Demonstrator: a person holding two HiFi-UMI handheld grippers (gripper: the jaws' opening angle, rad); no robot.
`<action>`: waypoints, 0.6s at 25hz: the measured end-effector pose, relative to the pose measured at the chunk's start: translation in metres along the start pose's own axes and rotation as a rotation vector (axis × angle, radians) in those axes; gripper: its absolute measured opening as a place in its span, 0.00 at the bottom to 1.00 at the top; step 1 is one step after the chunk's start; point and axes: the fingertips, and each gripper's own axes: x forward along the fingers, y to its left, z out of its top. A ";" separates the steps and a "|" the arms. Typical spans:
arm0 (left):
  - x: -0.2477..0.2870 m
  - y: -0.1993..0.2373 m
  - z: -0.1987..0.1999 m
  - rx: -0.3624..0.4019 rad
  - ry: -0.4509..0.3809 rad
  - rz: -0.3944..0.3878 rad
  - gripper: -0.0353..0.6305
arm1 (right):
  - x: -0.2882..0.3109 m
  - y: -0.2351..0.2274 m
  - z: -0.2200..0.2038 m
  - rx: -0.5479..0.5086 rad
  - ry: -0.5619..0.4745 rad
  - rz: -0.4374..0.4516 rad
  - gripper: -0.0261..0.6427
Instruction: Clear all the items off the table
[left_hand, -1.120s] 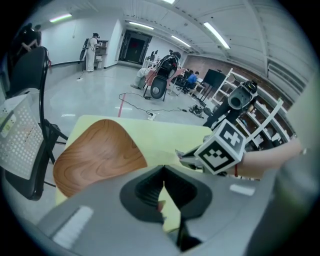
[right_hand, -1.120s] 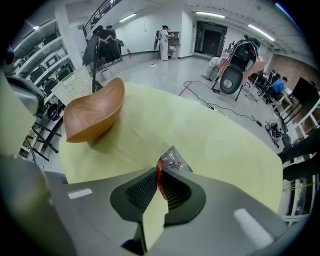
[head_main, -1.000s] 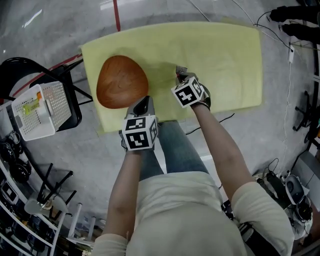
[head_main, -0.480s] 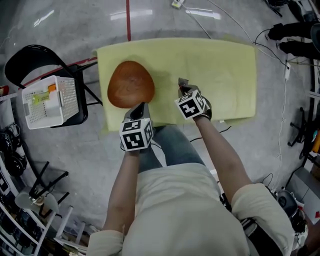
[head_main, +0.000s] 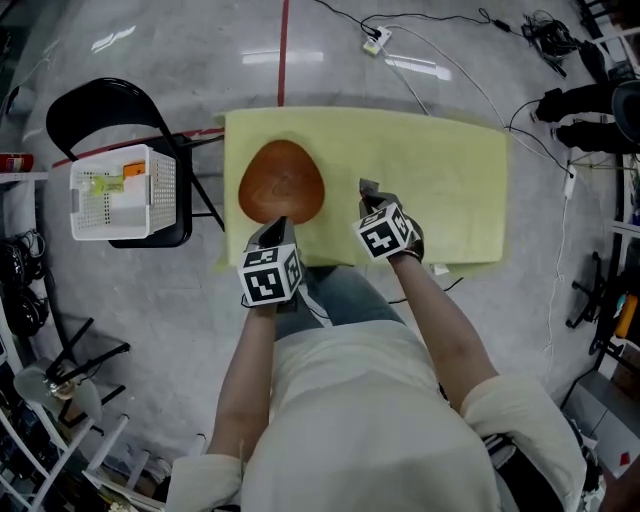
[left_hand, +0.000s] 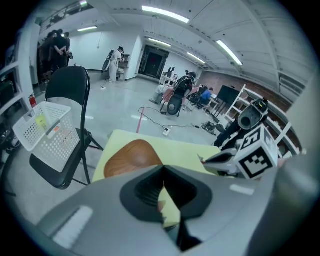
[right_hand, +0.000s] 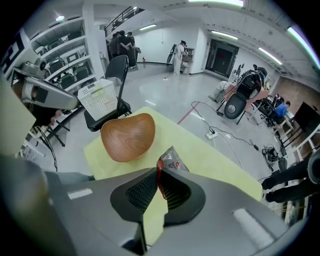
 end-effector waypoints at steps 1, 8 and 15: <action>-0.005 0.001 0.002 -0.005 -0.005 0.001 0.07 | -0.005 0.002 0.003 -0.002 -0.005 0.002 0.07; -0.031 0.018 0.010 -0.026 -0.029 0.014 0.07 | -0.032 0.020 0.030 -0.033 -0.046 0.008 0.07; -0.054 0.056 0.019 -0.031 -0.065 0.039 0.07 | -0.043 0.048 0.062 -0.051 -0.088 0.012 0.07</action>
